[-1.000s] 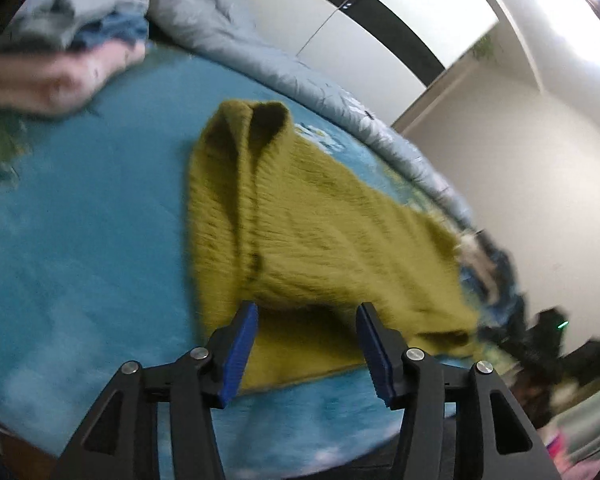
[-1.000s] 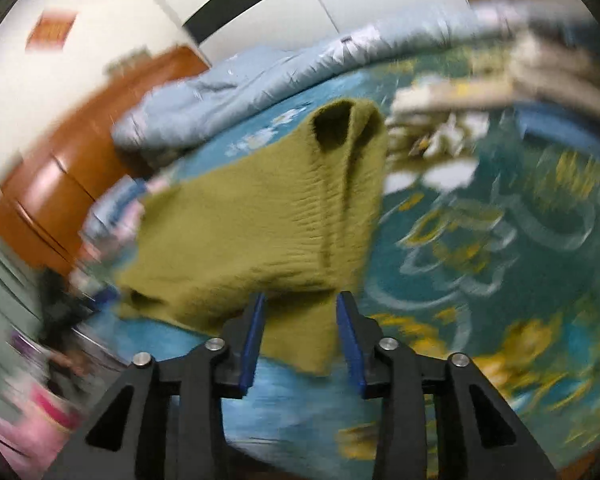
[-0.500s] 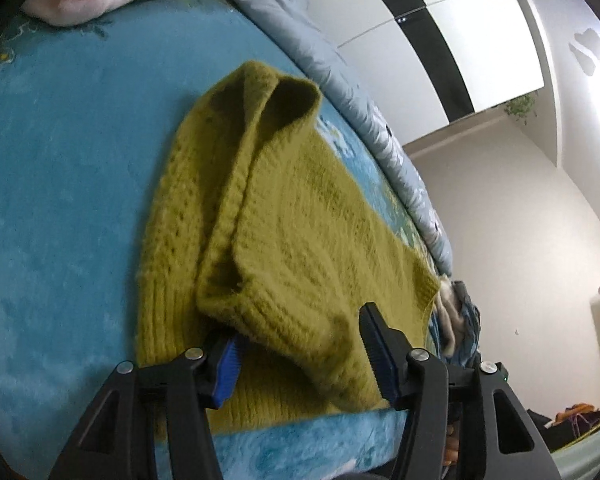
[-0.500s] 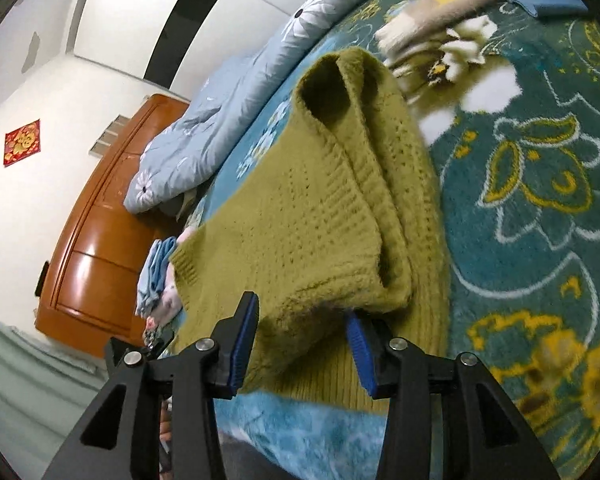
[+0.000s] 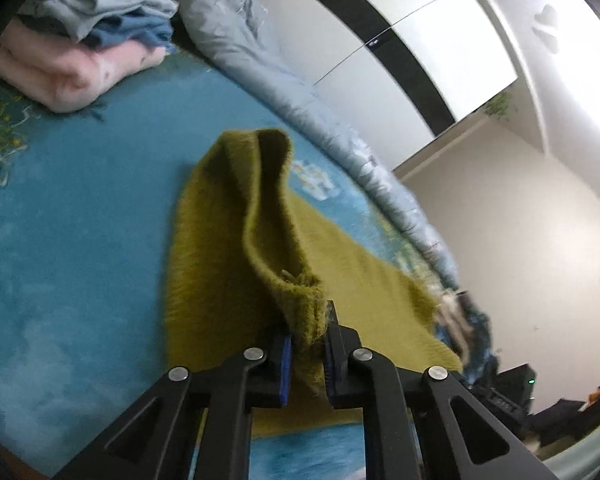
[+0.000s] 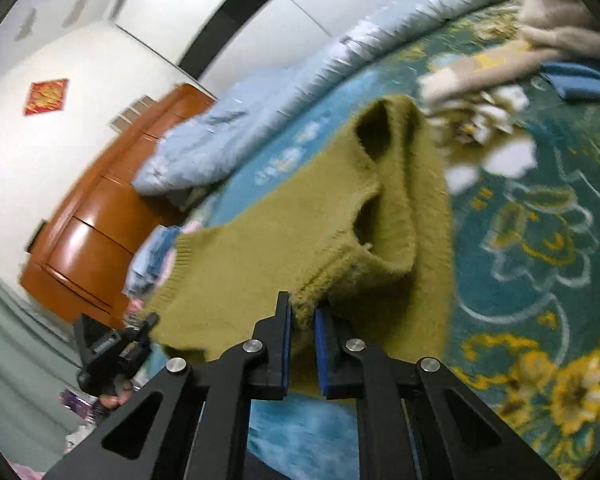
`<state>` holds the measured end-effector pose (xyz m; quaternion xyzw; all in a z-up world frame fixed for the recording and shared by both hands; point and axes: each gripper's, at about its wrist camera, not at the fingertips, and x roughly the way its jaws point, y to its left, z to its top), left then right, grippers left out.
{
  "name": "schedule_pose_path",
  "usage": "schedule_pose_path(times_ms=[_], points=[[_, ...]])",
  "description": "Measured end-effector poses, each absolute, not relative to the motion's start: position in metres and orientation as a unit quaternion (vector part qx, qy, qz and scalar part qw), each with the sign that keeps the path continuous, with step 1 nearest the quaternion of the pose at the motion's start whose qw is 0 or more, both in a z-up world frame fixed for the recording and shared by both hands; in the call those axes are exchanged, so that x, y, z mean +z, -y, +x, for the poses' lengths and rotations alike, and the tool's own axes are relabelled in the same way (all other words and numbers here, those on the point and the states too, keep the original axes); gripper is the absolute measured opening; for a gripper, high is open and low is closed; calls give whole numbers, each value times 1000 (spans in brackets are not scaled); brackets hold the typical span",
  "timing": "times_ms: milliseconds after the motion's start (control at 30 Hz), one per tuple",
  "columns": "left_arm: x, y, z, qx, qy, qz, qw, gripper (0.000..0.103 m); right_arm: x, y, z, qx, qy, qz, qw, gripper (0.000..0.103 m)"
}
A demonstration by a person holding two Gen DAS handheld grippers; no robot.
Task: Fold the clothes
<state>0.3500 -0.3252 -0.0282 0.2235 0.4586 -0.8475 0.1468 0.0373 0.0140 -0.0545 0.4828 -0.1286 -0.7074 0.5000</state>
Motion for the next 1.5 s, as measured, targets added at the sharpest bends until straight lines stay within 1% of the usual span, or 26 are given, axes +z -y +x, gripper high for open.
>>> schedule_pose_path(times_ms=[167,267,333,367,400,467,533,567,600,667,700,733,800,833,867,933,1067,1167,1300,1500], points=[[-58,322,353,-831,-464,257,167,13,-83,-20,34,-696,132,520,478,11],[-56,322,354,-832,-461,260,165,15,-82,-18,35,-694,129,521,480,11],[-53,321,355,-833,-459,261,162,27,-81,-18,34,-690,129,522,484,12],[-50,321,356,-835,-457,260,162,41,-80,-19,34,-691,129,521,485,12],[-46,321,358,-838,-452,258,162,55,-78,-17,35,-693,128,518,485,15],[-39,320,361,-844,-444,254,162,66,-74,-21,37,-703,122,508,483,26],[-31,320,365,-850,-435,249,162,72,-69,-28,38,-712,120,494,485,41],[-26,319,366,-854,-426,248,168,78,-66,-31,39,-716,120,488,486,48],[-20,317,367,-859,-411,247,181,81,-64,-36,38,-720,119,480,486,59],[-5,309,365,-871,-373,246,203,85,-62,-44,34,-730,120,468,484,69],[2,305,362,-878,-353,246,210,88,-63,-47,30,-746,111,469,460,72],[10,299,359,-885,-333,246,212,89,-63,-48,28,-753,109,468,450,72],[21,286,347,-896,-302,254,204,97,-70,-53,20,-751,130,476,439,72],[23,280,337,-899,-291,264,194,100,-74,-54,17,-745,141,482,439,72],[23,274,325,-899,-281,278,188,101,-77,-51,16,-738,147,488,441,72],[19,262,299,-897,-265,309,176,101,-81,-46,16,-731,154,494,444,74],[6,242,253,-890,-257,359,114,101,-83,-33,16,-711,183,501,458,75],[-4,226,223,-885,-239,389,92,101,-83,-25,17,-712,174,502,459,77],[-15,210,200,-876,-234,417,63,101,-85,-21,17,-709,178,502,462,77],[-26,197,189,-874,-209,433,73,101,-87,-24,17,-711,167,502,463,77]])
